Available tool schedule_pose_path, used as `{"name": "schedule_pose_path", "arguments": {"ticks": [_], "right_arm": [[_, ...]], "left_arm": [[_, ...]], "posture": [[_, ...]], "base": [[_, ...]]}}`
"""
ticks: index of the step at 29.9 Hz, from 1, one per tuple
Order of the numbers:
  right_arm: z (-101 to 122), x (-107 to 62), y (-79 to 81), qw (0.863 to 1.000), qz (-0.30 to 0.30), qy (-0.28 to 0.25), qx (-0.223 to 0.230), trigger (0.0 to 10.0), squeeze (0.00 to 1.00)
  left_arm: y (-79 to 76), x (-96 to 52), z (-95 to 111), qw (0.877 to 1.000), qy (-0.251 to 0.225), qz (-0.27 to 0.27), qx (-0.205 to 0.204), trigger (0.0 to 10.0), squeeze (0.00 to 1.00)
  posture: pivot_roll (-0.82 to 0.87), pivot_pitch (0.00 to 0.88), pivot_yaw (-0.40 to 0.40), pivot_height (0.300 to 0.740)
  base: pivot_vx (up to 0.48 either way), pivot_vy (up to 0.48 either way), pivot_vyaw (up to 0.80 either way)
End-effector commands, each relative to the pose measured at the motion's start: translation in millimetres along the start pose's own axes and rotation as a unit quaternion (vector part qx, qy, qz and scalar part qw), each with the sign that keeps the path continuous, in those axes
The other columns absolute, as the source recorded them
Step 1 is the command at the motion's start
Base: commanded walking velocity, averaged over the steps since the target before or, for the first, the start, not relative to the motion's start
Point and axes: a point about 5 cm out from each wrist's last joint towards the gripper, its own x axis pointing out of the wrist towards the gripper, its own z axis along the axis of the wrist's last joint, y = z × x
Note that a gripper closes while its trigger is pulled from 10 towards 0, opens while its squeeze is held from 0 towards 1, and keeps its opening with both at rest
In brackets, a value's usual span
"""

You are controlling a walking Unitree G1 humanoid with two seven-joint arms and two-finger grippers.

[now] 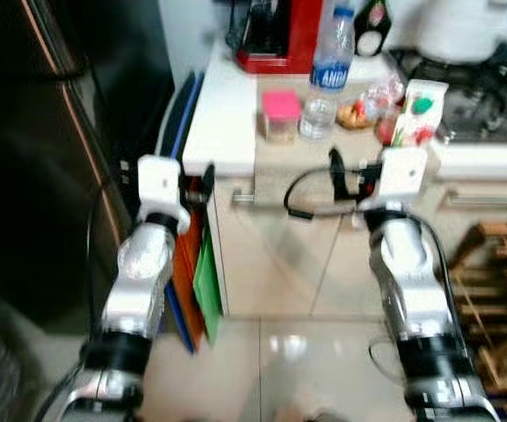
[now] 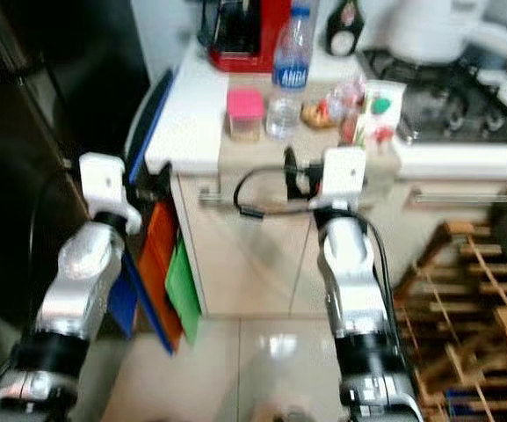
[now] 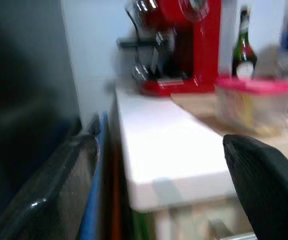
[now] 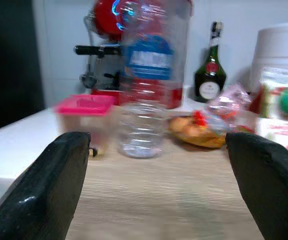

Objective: Restocking fridge

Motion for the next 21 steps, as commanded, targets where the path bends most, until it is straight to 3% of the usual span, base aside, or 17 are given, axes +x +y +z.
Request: {"name": "schedule_pose_path", "arguments": {"ticks": [1, 6, 9, 13, 16, 21], "right_arm": [[-2.0, 10.4, 11.9, 1.000, 0.021, 0.020, 0.010, 10.0, 0.00], [-4.1, 24.6, 16.3, 0.999, 0.027, 0.043, 0.019, 10.0, 0.00], [-3.0, 33.6, 15.5, 0.998, 0.014, 0.057, 0.019, 10.0, 0.00], [1.6, 29.8, 14.2, 0.999, 0.010, 0.036, -0.009, 10.0, 0.00], [2.8, 19.0, 13.0, 1.000, -0.001, 0.016, -0.014, 10.0, 0.00], [-7.1, 8.7, 17.5, 0.999, -0.001, 0.033, -0.007, 10.0, 0.00]], "left_arm": [[8.7, -1.2, 0.1, 1.000, 0.002, 0.015, -0.004, 10.0, 0.00], [4.5, -1.6, 0.5, 1.000, 0.002, 0.004, -0.005, 10.0, 0.00], [1.9, -3.7, 0.8, 1.000, 0.002, -0.008, 0.016, 10.0, 0.00], [1.2, -4.7, 9.1, 1.000, -0.020, -0.019, 0.011, 10.0, 0.00], [-8.8, -8.1, 19.3, 0.997, -0.049, -0.055, 0.018, 10.0, 0.00], [-21.3, -4.4, 28.0, 0.995, -0.050, -0.083, 0.007, 10.0, 0.00]], "posture": [[-0.04, 0.000, 0.049, 0.740], [-0.03, 0.000, 0.049, 0.740], [-0.01, 0.000, 0.036, 0.740], [0.00, 0.000, 0.025, 0.740], [0.00, 0.000, 0.020, 0.740], [-0.01, 0.000, 0.025, 0.740]], "base": [[0.000, 0.000, 0.00], [0.000, 0.000, 0.00], [0.000, 0.000, 0.00], [0.360, 0.000, 0.00], [0.480, 0.000, 0.00], [0.480, 0.000, 0.00]]}}
